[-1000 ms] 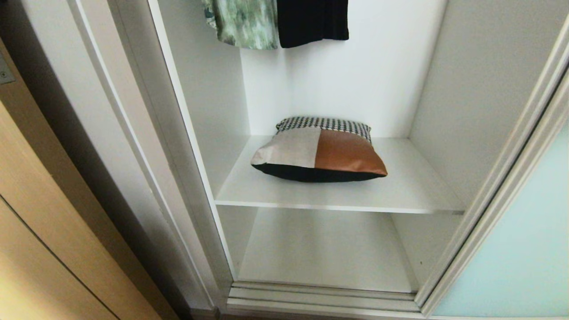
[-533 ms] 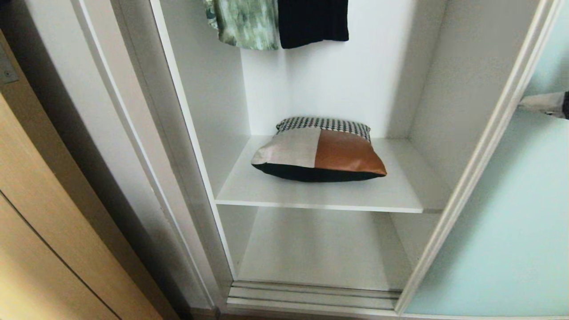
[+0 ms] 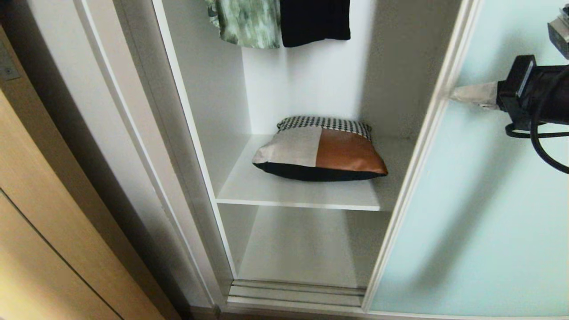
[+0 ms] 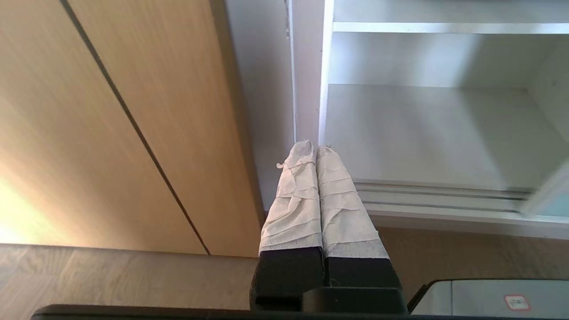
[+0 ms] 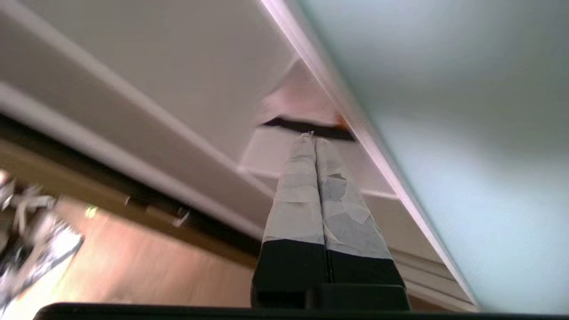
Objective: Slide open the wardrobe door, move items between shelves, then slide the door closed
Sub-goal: Close the door
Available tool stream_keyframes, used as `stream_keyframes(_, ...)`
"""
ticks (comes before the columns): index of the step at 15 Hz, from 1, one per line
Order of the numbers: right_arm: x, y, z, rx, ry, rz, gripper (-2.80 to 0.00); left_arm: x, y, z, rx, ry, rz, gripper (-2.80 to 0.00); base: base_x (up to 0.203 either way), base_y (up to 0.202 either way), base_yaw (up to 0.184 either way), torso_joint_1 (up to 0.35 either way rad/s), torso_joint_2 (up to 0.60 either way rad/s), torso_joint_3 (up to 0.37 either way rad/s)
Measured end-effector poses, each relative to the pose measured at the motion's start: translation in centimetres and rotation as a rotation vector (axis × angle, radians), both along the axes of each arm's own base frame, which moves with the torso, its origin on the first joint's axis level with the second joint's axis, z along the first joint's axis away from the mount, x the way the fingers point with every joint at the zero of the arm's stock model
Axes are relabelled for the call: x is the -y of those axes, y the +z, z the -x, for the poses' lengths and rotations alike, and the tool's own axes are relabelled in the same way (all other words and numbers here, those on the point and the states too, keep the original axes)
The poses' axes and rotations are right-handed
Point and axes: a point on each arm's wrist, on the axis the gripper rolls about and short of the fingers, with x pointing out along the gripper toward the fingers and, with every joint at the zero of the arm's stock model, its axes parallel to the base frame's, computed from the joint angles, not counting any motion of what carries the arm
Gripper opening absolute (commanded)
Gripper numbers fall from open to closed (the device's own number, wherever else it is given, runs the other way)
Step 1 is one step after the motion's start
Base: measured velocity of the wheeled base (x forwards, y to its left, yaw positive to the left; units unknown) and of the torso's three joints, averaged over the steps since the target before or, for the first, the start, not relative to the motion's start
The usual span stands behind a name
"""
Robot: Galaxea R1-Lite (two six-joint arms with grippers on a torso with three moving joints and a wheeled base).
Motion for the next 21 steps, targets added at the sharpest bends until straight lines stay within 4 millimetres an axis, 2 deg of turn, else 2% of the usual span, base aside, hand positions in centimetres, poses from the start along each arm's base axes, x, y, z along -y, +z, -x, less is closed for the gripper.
stream_keyframes(3,-2.8,0.3,1.2,0.022,0.105,0.02,-2.8,0.0,0.0,0.0,0.0,0.001,0.0,-2.8,0.0,0.0,0.0,0.0,0.0,0.0)
stream_keyframes(8,-3.0,-0.5,3.8,0.033,0.138,0.038,-2.8,0.0,0.0,0.0,0.0,0.0,0.0,-2.8,0.0,0.0,0.0,0.0,0.0,0.0)
stream_keyframes(11,-1.4,-0.3,5.8,0.057,0.068,0.04,-2.8,0.0,0.0,0.0,0.0,0.001,0.0,-2.8,0.0,0.0,0.0,0.0,0.0,0.0)
stream_keyframes(15,1.7,0.9,8.7,0.123,-0.105,0.036,-2.8,0.0,0.0,0.0,0.0,0.001,-0.001,-2.8,0.0,0.0,0.0,0.0,0.0,0.0)
stream_keyframes(21,7.0,1.3,12.8,0.18,-0.517,0.082,-2.8,0.0,0.0,0.0,0.0,0.0,0.0,-2.8,0.0,0.0,0.0,0.0,0.0,0.0)
